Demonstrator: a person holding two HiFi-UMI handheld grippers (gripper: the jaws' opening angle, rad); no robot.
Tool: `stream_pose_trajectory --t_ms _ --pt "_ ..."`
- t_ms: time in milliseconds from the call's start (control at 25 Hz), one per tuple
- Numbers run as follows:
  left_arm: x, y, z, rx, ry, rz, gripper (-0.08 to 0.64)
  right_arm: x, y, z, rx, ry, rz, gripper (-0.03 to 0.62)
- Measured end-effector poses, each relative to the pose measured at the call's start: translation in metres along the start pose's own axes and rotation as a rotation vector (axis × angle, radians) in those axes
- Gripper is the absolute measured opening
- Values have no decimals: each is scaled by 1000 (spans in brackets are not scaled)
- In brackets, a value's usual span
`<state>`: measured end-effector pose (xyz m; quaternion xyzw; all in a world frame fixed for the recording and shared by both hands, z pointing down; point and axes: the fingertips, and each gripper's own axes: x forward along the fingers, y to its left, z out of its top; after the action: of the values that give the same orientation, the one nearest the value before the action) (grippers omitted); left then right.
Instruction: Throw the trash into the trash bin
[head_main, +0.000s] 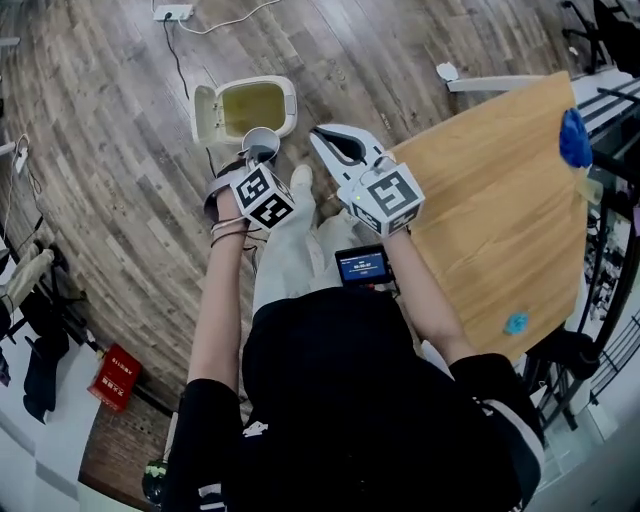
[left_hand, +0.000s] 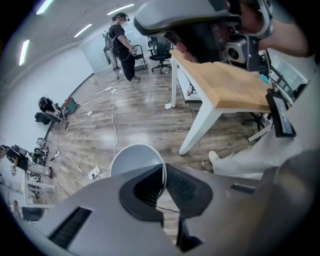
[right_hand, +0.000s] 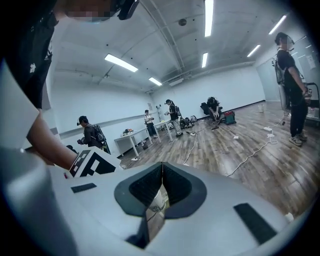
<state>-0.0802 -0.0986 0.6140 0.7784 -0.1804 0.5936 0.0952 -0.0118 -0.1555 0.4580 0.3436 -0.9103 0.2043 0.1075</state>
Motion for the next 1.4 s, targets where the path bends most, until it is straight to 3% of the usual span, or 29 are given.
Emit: stream_pose_trajectory --t_ms 240,520,720,1080,1200,1400 --pt "71 -4 -28 -56 38 -77 18 63 -20 -48 39 47 36 -2" --pt "153 25 -58 -49 52 -84 18 126 -47 -121 58 121 31 -2" --pt "209 34 -78 -50 46 -82 18 153 -66 -155 61 213 -52 -2" --pt "226 26 -101 -153 45 -90 21 155 -72 -181 131 216 -96 -2" --pt "228 34 -105 -184 48 -73 76 155 -76 -183 139 213 -102 -2" --pt "231 44 -106 -179 63 -39 89 154 -80 -186 148 209 -109 -2"
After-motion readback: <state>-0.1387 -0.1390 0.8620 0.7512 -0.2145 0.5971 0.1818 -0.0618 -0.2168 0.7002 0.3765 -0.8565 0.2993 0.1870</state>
